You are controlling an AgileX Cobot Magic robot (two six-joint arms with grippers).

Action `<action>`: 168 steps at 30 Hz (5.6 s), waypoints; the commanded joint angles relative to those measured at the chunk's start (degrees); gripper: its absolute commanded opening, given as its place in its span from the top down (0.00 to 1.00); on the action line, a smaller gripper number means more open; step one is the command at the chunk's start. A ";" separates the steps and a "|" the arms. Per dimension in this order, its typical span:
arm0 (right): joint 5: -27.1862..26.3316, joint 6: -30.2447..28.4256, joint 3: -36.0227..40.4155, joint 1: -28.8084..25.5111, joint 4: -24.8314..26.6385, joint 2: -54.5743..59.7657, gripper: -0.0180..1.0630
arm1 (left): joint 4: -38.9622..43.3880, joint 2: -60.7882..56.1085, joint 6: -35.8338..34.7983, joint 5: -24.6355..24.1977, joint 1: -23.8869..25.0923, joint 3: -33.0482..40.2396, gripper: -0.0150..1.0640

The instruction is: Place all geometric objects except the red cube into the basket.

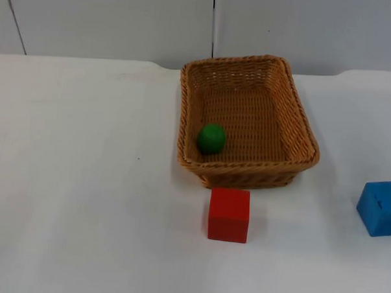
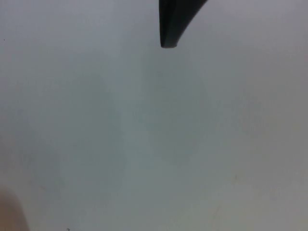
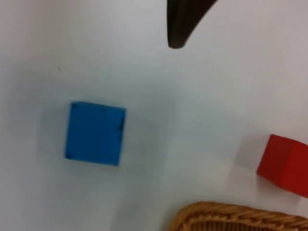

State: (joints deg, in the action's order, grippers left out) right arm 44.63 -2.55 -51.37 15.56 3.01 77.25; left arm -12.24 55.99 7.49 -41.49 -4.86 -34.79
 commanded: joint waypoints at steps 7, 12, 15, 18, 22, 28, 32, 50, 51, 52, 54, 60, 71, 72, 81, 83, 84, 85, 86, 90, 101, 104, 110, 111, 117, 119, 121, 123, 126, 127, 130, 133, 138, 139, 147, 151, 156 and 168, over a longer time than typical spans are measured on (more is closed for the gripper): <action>-8.74 7.64 -5.12 1.02 -6.01 16.66 0.01 | -0.12 -0.38 -0.25 -0.13 0.27 0.14 0.01; -13.11 10.37 -5.12 1.11 -6.07 23.79 0.01 | -0.12 -0.38 -0.25 -0.01 0.27 0.14 0.01; -18.05 11.15 -5.12 1.11 -6.07 28.35 0.04 | -0.22 -0.38 -0.25 -0.01 0.27 0.14 0.01; -20.12 12.06 -5.12 1.11 -5.86 30.78 0.05 | -0.12 -0.38 -0.25 -0.01 0.27 0.14 0.01; -21.08 12.63 -5.12 1.11 -5.86 34.49 0.09 | -0.12 -0.38 -0.25 -0.01 0.27 0.14 0.01; -21.54 13.69 -5.12 1.11 -6.19 34.72 0.24 | -0.12 -0.38 -0.25 -0.01 0.27 0.14 0.01; -21.54 13.91 -5.12 1.11 -6.28 34.09 0.69 | -0.12 -0.38 -0.25 -0.01 0.27 0.14 0.01; -8.62 9.13 -5.12 1.11 -7.30 7.36 0.98 | -1.17 -0.38 -0.25 0.21 0.27 0.14 0.01; -8.53 8.85 -5.12 1.11 -7.30 7.18 0.98 | -1.27 -0.38 -0.25 0.21 0.27 0.14 0.01; -8.53 8.36 -5.12 1.11 -7.30 7.18 0.98 | -1.43 -0.38 -0.25 0.21 0.27 0.14 0.01; -8.63 7.12 -5.12 1.11 -7.30 7.31 0.98 | -1.66 -0.38 -0.25 0.21 0.27 0.14 0.01; -8.32 0.16 -7.83 1.11 -1.46 8.94 0.98 | -2.01 -0.38 -0.25 0.32 0.27 0.14 0.01; -0.81 -4.70 -37.09 7.09 1.17 31.24 0.98 | -2.04 -0.38 -0.25 1.06 0.27 0.14 0.01; -0.79 -4.70 -40.84 7.89 1.17 34.24 0.98 | -2.04 -0.38 -0.25 1.06 0.27 0.14 0.01; -0.24 -5.17 -62.29 10.52 0.76 52.17 0.98 | -2.04 -0.38 -0.25 1.06 0.27 0.14 0.01; -0.24 -5.17 -66.03 10.88 0.34 55.96 0.98 | -2.04 -0.38 -0.25 1.06 0.27 0.14 0.01; -0.38 -4.93 -67.60 10.88 0.10 57.72 0.98 | -2.04 -0.38 -0.25 1.06 0.27 0.14 0.01; -0.38 -4.93 -68.72 10.98 0.10 58.99 0.98 | -2.04 -0.38 -0.25 1.06 0.27 0.14 0.01; -0.38 -4.93 -68.72 10.98 0.10 58.99 0.98 | -2.04 -0.38 -0.25 1.06 0.27 0.14 0.01; -0.77 -4.93 -69.40 10.98 0.31 62.22 0.91 | -2.04 -0.38 -0.25 1.17 0.27 0.14 0.01; 0.80 -3.96 -69.50 10.98 0.60 61.52 0.01 | -2.04 -0.38 -0.25 1.25 0.27 0.14 0.01; 1.22 -3.96 -69.64 10.98 0.60 59.38 0.01 | -2.04 -0.38 -0.25 1.38 0.27 0.14 0.01; 6.59 -3.96 -69.64 10.98 0.60 49.42 0.01 | -2.04 -0.38 -0.25 1.51 0.27 0.14 0.01; 8.53 -3.96 -69.53 10.98 0.60 47.20 0.01 | -2.04 -0.38 -0.25 1.51 0.27 0.14 0.01; 9.20 -2.60 -62.48 10.98 1.34 33.63 0.01 | -2.26 -0.38 -0.25 1.39 0.27 0.14 0.01; 7.57 -2.60 -58.92 10.98 1.34 30.50 0.01 | -2.26 -0.38 -0.25 1.50 0.27 0.14 0.01; 4.11 -2.85 -51.28 10.98 1.34 24.68 0.01 | -2.26 -0.38 -0.25 1.60 0.27 0.14 0.01; 0.19 -3.28 -42.69 10.98 1.34 18.40 0.01 | -2.37 -0.38 -0.25 1.59 0.27 0.14 0.01; -3.32 -3.28 -35.50 10.98 1.34 12.83 0.01 | -2.62 -0.77 -0.25 1.76 0.27 0.14 0.01; -5.03 -3.28 -31.98 10.98 1.34 9.82 0.01 | -2.62 -1.47 -0.25 1.91 0.27 0.14 0.01; -6.93 -3.28 -23.87 10.98 1.34 1.22 0.01 | -0.36 -5.37 -0.25 1.86 0.27 0.03 0.01; -6.83 -3.28 -19.26 10.98 1.34 -4.40 0.01 | -0.11 -9.69 -0.25 1.75 0.27 0.03 0.01; -6.34 -3.28 -10.58 10.98 1.79 -16.68 0.01 | 0.60 -20.81 -0.25 0.18 0.27 0.14 0.01; -6.34 -3.28 -8.70 10.98 1.89 -20.06 0.01 | 0.90 -23.59 -0.25 -0.95 0.27 0.22 0.01; -6.22 -3.04 4.86 10.98 2.05 -43.19 0.01 | 1.53 -39.18 -0.65 -8.47 0.27 0.22 0.01; -3.50 -3.04 9.20 10.98 2.05 -53.03 0.01 | 3.00 -43.20 -0.65 -10.79 0.27 0.22 0.01; 4.16 -2.93 13.23 10.98 1.91 -66.25 0.01 | 6.49 -49.78 -2.21 -14.26 0.27 0.22 0.01; 19.29 0.40 16.10 11.21 -0.01 -77.25 0.01 | 8.02 -55.99 -2.44 -16.36 0.27 1.16 0.01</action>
State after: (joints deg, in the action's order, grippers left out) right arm 63.02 -2.48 -35.54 26.66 3.38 0.12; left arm -4.10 0.18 5.57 -57.27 -4.86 -33.88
